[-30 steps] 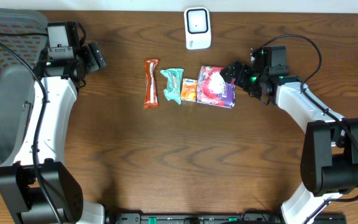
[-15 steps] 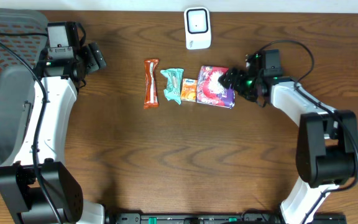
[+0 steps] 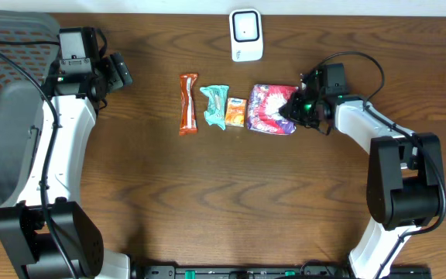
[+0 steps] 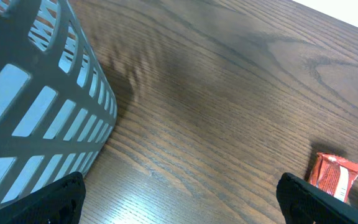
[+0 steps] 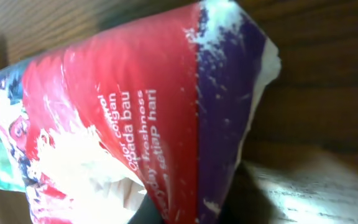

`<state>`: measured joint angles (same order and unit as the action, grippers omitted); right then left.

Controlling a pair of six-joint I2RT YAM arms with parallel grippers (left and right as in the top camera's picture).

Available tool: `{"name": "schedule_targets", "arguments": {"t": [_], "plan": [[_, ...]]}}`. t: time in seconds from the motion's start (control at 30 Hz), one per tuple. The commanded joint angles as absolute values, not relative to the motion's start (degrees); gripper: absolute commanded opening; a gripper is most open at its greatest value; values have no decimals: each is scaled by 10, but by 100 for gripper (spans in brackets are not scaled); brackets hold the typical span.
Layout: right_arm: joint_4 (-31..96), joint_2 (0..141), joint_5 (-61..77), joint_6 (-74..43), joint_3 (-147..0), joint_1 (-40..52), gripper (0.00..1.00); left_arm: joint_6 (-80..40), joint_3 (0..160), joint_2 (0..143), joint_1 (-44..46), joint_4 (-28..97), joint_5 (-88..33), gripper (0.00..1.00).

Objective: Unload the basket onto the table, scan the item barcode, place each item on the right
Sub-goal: 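Grasp the red-purple packet with the right gripper and lift it, then carry the packet to the scanner and hold it in front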

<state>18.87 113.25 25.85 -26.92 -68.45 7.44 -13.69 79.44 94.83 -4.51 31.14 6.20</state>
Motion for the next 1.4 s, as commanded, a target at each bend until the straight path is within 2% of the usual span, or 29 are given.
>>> {"name": "schedule_targets", "arguments": {"t": [0.0,0.17,0.5,0.83,1.37], "plan": [[224,1132,228,-239,-721,76,1,-142,797,951,-48,313,67,98],[331,1131,142,-194,-798,84,1,-142,797,951,-48,313,67,98],[505,1131,-159,-221,-910,138,1,-142,797,951,-48,313,67,98],[551,1132,-426,-227,-914,189,1,-142,797,951,-48,313,67,98],[530,1136,-530,-180,-873,168,1,-142,797,951,-48,313,67,98]]}}
